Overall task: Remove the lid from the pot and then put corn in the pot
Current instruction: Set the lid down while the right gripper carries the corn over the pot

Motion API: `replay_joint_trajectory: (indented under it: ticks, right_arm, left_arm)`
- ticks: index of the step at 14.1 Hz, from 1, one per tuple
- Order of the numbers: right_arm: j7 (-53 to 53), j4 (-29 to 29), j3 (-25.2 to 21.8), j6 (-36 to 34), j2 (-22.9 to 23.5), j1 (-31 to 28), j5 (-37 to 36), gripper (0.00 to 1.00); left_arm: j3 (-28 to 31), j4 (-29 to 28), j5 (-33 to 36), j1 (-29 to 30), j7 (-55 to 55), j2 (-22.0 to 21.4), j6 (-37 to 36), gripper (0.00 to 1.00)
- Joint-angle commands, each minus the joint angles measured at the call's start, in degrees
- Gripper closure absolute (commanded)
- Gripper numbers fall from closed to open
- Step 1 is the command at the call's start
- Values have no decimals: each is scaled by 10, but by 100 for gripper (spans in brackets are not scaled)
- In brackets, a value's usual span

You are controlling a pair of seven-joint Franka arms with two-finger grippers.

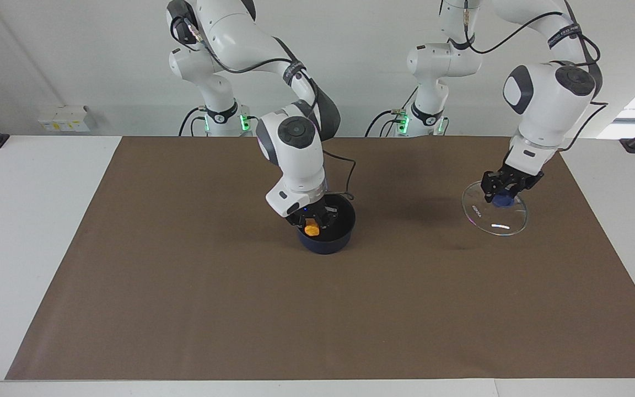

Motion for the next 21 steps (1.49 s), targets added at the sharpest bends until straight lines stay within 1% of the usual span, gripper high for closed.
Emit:
replay_joint_trajectory:
  ticks: [1,3,5,6,7,9,10,11,12,13,14,16,17,18,19,21]
  right_arm:
    - [15,11,3,2,6,9,8,100]
    - [14,0,3,-12,0,15,8,100]
    - [9,-15,4,-9,-3,12,8,100]
    - [10,-15,4,1,2,12,8,100]
    - [11,-13,4,6,4,13,8,100]
    - [11,-14,4,26,8,13,9,100]
    - [11,-15,4,27,8,13,11,99]
    - [12,-16,4,28,9,13,26,89]
    - [14,-23,4,28,9,17,29,78]
    - [14,-31,4,31,9,19,30,70]
    - [14,-37,4,32,9,19,29,61]
    - [14,-45,4,30,7,19,30,51]
    - [13,-46,4,29,7,19,30,42]
    - [12,-46,4,29,7,16,30,24]
    - [11,-45,3,29,7,16,29,0]
    - [9,-39,3,30,7,11,25,0]
  left_arm:
    - [-7,-56,1,26,38,-21,48,100]
    - [-7,-101,1,34,43,-18,101,100]
    - [-7,-141,1,42,53,-8,156,100]
    - [-7,-151,1,45,54,-1,175,100]
    - [-8,-153,1,45,54,10,182,100]
    - [-7,-151,1,45,54,13,179,100]
    - [-7,-150,1,45,57,13,176,94]
    - [-7,-150,1,45,60,13,175,66]
    - [-7,-150,1,46,66,13,172,14]
    - [-7,-150,1,47,84,13,168,0]
    - [-7,-148,1,48,89,13,161,0]
    - [-7,-138,1,47,87,14,157,0]
    - [-7,-125,1,44,86,13,146,0]
    - [-7,-103,1,41,85,14,119,0]
    - [-7,-77,1,38,84,14,93,0]
    - [-12,-33,0,35,84,15,53,0]
